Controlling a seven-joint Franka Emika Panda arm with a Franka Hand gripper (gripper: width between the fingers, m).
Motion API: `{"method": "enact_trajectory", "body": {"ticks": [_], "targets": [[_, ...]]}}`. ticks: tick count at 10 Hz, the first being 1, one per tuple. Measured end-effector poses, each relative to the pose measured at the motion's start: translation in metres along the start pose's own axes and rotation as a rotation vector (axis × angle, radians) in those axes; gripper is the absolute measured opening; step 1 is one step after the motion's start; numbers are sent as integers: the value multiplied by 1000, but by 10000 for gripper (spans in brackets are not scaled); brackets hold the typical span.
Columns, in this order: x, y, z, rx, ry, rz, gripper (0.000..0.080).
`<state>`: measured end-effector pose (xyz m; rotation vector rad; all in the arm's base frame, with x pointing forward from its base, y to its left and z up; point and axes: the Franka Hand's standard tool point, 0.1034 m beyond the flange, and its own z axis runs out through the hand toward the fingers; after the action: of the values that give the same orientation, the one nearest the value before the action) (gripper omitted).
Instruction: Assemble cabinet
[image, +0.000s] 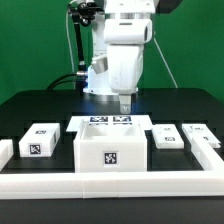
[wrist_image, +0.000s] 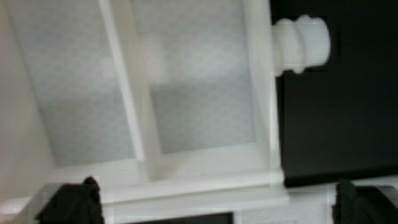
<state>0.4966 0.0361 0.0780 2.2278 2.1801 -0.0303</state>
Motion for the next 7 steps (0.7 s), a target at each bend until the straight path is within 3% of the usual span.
{"method": "enact_trajectory", "body": {"ticks": [4, 7], "targets": [[0, -1, 6, -2, 5, -46, 650], [-5, -17, 29, 27, 12, -34, 650]]}}
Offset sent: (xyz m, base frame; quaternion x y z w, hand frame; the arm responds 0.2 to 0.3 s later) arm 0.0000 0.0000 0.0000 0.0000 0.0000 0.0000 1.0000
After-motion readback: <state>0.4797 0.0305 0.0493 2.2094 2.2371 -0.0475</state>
